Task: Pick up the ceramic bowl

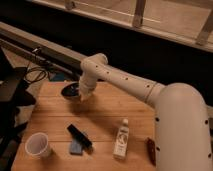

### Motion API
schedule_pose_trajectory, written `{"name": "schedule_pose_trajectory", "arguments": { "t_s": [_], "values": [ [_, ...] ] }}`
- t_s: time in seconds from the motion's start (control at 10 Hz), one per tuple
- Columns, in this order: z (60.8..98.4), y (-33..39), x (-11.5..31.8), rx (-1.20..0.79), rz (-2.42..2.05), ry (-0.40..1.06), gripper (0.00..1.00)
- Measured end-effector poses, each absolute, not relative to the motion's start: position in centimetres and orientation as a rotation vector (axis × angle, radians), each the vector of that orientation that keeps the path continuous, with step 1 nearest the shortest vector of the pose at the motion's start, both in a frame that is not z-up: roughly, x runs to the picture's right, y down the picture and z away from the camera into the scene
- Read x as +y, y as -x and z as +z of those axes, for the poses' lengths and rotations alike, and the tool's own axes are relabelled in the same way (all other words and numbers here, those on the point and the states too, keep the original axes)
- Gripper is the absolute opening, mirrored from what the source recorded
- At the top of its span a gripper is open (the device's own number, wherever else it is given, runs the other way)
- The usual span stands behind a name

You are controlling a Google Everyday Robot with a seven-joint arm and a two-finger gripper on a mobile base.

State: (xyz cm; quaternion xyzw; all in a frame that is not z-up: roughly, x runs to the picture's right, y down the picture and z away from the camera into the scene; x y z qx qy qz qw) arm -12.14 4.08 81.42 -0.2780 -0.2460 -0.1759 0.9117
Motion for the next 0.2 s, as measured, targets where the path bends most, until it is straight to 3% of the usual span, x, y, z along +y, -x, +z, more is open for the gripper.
{"name": "schedule_pose_trajectory", "arguments": {
  "t_s": [0.2],
  "values": [
    [81.09, 12.05, 3.81, -0.503, -0.372, 0.565, 0.01]
  ]
}}
